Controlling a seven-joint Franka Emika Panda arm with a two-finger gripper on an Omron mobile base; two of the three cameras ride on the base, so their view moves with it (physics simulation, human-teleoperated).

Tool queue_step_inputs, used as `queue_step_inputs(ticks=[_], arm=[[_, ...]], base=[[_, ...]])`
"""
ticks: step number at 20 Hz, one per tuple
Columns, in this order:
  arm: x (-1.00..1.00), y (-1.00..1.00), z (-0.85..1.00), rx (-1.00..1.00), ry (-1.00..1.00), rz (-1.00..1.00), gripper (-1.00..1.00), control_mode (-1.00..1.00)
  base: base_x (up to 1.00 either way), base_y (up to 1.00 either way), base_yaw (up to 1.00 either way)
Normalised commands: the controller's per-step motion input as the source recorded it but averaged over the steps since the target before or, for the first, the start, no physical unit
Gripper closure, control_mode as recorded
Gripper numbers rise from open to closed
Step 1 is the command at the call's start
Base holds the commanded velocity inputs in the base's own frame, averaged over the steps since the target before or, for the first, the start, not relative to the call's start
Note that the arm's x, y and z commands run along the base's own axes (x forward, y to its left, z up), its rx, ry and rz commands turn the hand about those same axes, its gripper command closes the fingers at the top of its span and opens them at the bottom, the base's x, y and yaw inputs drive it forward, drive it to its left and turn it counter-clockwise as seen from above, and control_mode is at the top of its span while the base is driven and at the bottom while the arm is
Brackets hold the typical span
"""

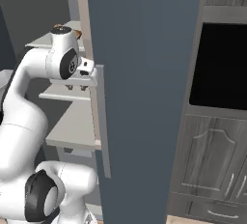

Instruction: Take the bell pepper, peach, and chicken drumstick from the freezer and place them in the bowl on the counter.

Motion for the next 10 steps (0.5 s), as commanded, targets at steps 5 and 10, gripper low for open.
queue_step_inputs(ticks=[5, 10], arm=[[0.05, 0.00, 0.00, 0.00, -0.01, 0.00, -1.00, -1.00], [-0.33, 0.38, 0.00, 0.00, -0.11, 0.01, -1.00, -1.00]], base=[[0.00, 0.00, 0.00], [0.00, 0.00, 0.00]])
